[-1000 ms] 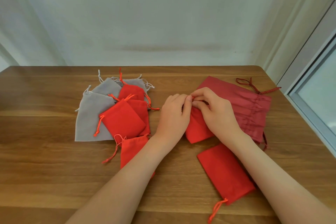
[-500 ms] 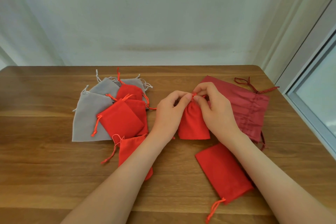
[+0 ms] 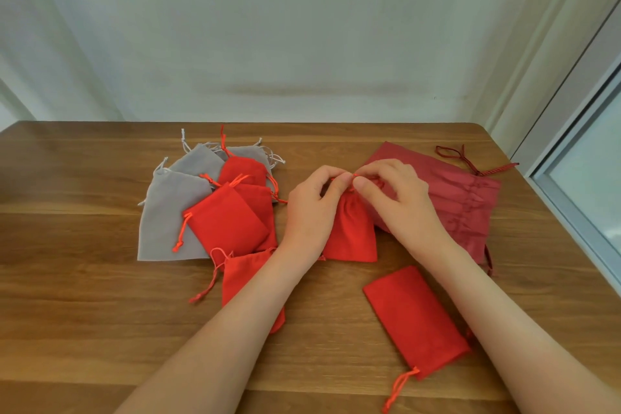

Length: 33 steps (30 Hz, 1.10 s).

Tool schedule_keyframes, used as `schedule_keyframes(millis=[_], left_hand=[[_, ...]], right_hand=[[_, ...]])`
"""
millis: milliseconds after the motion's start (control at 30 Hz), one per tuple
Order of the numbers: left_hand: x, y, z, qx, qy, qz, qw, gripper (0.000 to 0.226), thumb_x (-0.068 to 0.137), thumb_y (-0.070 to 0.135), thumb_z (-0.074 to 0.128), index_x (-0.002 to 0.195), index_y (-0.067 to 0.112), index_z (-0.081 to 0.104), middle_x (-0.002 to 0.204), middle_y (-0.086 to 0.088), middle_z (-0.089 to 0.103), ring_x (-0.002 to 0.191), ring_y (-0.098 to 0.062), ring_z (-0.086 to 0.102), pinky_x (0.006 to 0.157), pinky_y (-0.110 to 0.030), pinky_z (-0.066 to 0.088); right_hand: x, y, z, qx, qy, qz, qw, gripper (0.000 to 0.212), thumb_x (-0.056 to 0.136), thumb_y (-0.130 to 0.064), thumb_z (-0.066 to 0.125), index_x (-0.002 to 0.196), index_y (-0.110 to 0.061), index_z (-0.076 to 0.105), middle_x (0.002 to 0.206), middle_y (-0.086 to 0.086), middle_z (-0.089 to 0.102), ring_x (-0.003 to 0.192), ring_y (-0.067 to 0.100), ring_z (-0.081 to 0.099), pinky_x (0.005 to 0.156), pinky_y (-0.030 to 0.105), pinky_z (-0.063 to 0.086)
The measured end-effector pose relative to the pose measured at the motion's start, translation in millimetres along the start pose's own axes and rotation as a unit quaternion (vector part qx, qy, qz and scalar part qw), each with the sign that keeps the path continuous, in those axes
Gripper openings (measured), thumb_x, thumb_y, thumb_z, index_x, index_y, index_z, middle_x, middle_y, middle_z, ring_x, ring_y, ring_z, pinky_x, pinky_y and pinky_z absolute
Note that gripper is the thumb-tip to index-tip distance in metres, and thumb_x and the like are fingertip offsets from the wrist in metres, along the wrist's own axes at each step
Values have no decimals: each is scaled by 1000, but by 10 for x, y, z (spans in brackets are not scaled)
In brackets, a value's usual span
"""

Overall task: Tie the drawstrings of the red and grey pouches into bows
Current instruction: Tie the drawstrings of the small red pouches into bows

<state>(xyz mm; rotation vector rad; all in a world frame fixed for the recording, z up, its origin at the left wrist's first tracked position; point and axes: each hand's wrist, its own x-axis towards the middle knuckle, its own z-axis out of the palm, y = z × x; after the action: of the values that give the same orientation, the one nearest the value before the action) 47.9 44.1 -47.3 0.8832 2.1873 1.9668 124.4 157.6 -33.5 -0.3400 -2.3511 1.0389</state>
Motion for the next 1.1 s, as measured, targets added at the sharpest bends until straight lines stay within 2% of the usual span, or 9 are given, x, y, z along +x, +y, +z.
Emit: schedule_keyframes(millis=[67, 200, 333, 433, 600, 733, 833, 1000, 1100], left_hand=[[-13, 14, -2, 16, 7, 21, 1000, 13, 92, 18, 58, 84, 21, 68, 80, 13, 67, 79, 1, 58, 75, -19, 43], [-17, 25, -10, 73, 43, 72, 994, 13, 90, 28, 54, 84, 27, 65, 78, 13, 65, 83, -14, 60, 76, -30, 45], [-7, 55, -49, 53, 89, 78, 992, 12, 93, 20, 54, 85, 23, 63, 72, 10, 61, 72, -10, 60, 69, -26, 46], [-6, 97, -28, -44, 67, 30, 996, 14, 94, 9, 55, 86, 19, 62, 71, 7, 62, 57, -4, 54, 57, -19, 44], [-19, 112, -16, -103, 33, 20, 994, 21, 93, 2, 54, 92, 21, 63, 83, 1, 67, 68, 0, 57, 61, -12, 45], [12, 56, 2, -132, 40, 14, 990, 17, 93, 3, 53, 95, 17, 63, 81, 3, 66, 63, -10, 55, 63, -26, 47], [36, 15, 2, -130, 49, 7, 990, 17, 93, 4, 54, 95, 18, 64, 82, 6, 67, 67, -11, 57, 70, -27, 47], [55, 35, -18, -167, 66, -15, 984, 20, 93, 0, 53, 93, 17, 63, 87, 2, 68, 79, -3, 61, 74, -17, 46], [80, 19, -13, -206, 75, -39, 975, 21, 91, -3, 53, 94, 14, 63, 88, -1, 67, 79, -5, 61, 75, -18, 47]], right_hand=[[-3, 4, 31, 22, -25, -3, 999, 11, 86, -32, 66, 90, -37, 57, 91, -23, 60, 94, -1, 51, 97, 36, 34], [0, 42, 68, 98, -79, 1, 992, 22, 85, -10, 66, 97, -24, 55, 77, -11, 65, 76, -2, 58, 77, 22, 40], [10, 102, 105, 62, -130, -32, 989, 19, 90, -5, 59, 100, -19, 65, 87, -7, 68, 86, 11, 61, 81, 33, 47], [8, 115, 125, 90, -158, -21, 983, 16, 92, -8, 55, 91, -17, 68, 83, -12, 65, 82, 5, 56, 78, 31, 43], [-19, 33, 66, 232, -151, 33, 960, 29, 95, -29, 52, 87, -5, 66, 71, -6, 60, 69, 3, 49, 69, 27, 36], [-2, 24, 61, 289, -140, 62, 945, 39, 92, -30, 44, 95, 2, 68, 98, 19, 67, 89, 27, 59, 85, 39, 41], [21, 5, 70, 321, -160, 74, 930, 37, 91, -31, 38, 82, -8, 67, 91, 17, 65, 88, 27, 57, 85, 41, 41], [-6, 13, 74, 311, -179, 80, 930, 28, 95, -30, 51, 70, -17, 57, 65, 6, 50, 57, 13, 43, 56, 27, 34], [12, 66, 101, 235, -186, 60, 952, 23, 94, -25, 53, 72, -22, 60, 66, -4, 52, 64, 10, 45, 67, 31, 35]])
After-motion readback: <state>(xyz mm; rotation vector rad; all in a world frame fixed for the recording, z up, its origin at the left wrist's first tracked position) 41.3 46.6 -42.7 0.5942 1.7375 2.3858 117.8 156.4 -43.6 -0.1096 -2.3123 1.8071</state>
